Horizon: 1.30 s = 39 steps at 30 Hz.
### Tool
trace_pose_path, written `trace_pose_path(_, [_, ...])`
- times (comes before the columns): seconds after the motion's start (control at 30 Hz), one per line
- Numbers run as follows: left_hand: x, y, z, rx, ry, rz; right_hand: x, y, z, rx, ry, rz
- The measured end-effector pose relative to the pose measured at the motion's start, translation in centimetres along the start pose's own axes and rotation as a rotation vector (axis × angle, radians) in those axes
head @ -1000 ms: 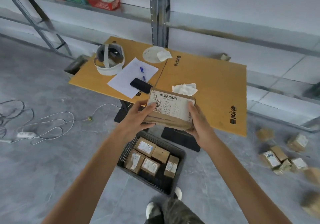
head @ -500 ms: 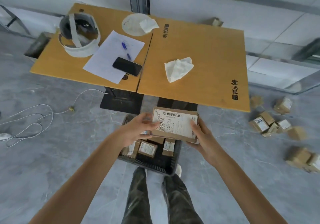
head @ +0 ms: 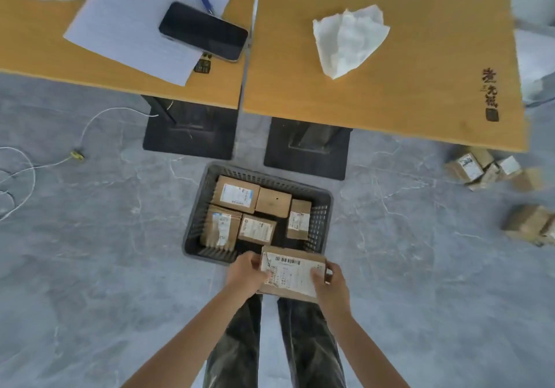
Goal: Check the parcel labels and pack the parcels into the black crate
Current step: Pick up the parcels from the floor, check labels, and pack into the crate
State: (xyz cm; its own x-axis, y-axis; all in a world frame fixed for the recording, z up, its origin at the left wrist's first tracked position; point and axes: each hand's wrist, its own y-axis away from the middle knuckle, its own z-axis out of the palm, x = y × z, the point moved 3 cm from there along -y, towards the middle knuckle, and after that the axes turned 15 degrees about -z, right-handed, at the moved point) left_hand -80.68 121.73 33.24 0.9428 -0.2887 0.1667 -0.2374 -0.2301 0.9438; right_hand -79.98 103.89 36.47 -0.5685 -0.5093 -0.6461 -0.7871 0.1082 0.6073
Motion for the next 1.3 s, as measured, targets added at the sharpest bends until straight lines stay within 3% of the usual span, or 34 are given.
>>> trace_pose_path(0.2, [-2.0,-12.3,3.8,0.004,0.005,0.066,8.5,-8.1,5.7,-0.001,0.146,0.068])
trace_pose_path(0.33, [-0.9,-20.3,6.7,0.015,-0.069,0.124,12.7,-14.1,8.6,-0.049,0.223,-0.024])
trace_pose_path(0.53, [-1.1,-29.8,13.4,-0.096,-0.223,0.156,20.8,-21.5,12.6,-0.166,0.451,-0.079])
trace_pose_path(0.7, [-2.6,-35.1,18.1,-0.302,-0.23,0.062,26.8,-24.8,15.7,-0.245,0.609,-0.05])
trace_pose_path(0.93, [-4.5,-40.2,21.3,-0.343,-0.258,-0.07,31.3,-28.4,18.1,-0.426,0.767,-0.107])
trace_pose_path(1.0, [-4.1,-41.0,21.5,-0.344,-0.175,-0.087,31.9,-29.2,17.9,-0.449,0.847,-0.163])
trace_pose_path(1.13, [-4.4,-42.9,19.2,-0.007,0.364,-0.423,31.5,-30.6,17.6,-0.454,1.037,-0.411])
trace_pose_path(1.23, [-5.5,-43.8,17.4,-0.023,0.688,-0.627,31.3,-30.6,17.9,-0.52,1.144,-0.573])
trace_pose_path(1.3, [-5.9,-44.4,16.4,-0.056,0.81,-0.648,31.5,-30.5,18.2,-0.581,1.132,-0.572])
